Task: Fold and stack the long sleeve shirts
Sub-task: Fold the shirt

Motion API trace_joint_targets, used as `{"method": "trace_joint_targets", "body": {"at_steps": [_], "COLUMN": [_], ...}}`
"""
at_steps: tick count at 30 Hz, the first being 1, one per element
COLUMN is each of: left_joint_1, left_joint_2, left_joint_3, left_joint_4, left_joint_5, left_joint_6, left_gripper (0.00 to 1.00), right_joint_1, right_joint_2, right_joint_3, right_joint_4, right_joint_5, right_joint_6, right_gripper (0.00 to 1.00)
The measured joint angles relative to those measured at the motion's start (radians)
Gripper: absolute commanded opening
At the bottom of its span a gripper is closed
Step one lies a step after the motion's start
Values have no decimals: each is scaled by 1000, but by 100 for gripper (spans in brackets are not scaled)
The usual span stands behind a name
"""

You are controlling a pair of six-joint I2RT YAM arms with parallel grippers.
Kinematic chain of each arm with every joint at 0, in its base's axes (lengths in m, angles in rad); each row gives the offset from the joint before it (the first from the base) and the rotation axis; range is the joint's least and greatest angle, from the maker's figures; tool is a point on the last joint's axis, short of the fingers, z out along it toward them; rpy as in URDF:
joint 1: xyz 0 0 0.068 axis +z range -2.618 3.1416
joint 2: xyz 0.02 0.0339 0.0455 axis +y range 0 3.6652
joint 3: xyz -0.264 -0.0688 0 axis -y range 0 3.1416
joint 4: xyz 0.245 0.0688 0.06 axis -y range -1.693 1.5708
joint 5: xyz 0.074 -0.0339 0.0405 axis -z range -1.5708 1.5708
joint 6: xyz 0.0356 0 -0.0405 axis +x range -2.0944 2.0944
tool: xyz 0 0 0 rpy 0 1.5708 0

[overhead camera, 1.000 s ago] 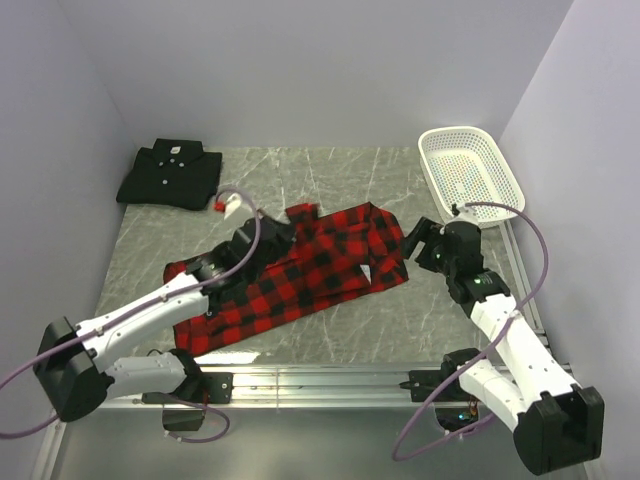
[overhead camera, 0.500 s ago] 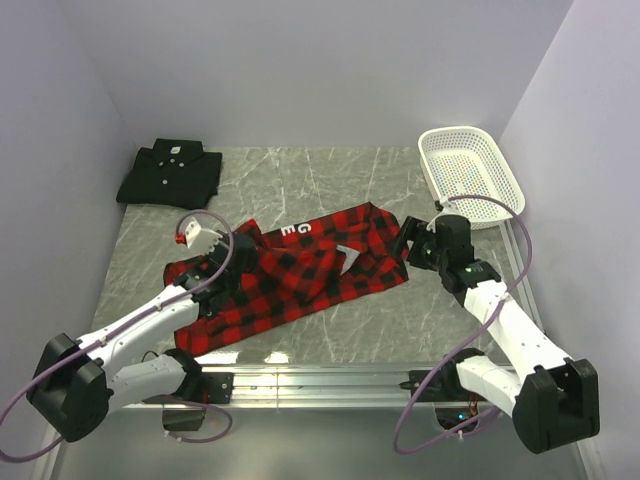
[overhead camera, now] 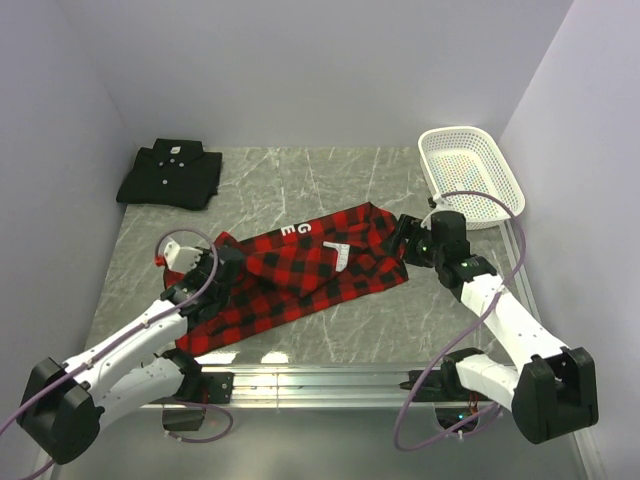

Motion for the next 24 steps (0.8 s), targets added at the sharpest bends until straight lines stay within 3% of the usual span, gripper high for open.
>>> {"method": "trace_joint_targets", "body": {"at_steps": [4, 8, 12, 15, 18, 22, 24], "left_joint_1": [1, 2, 2, 3, 33, 161, 228], "left_joint_2": [20, 131, 238, 240, 199, 134, 143], "left_joint_3": [11, 121, 256, 280, 258, 198, 198], "left_joint_4": [-93, -262, -426, -459, -395, -241, -199], "left_joint_5": [-39, -40, -41, -49, -34, 66, 132], "left_joint_6": [-56, -108, -151, -110, 31, 256, 332], "left_gripper": [40, 69, 83, 80, 75, 58, 56], "right_joint_1": [5, 17, 25, 36, 51, 68, 72], "right_joint_2": [20, 40, 47, 69, 92, 117, 121], "right_joint_3": [0, 0, 2, 19, 34, 36, 36], "right_joint_4": [14, 19, 19, 21, 23, 27, 27], "right_joint_5": [-9, -14, -16, -27, -39, -52, -56], "right_joint_6": [0, -1, -5, -11, -16, -19, -20], "right_gripper": [86, 86, 86, 86, 86, 86, 86]}}
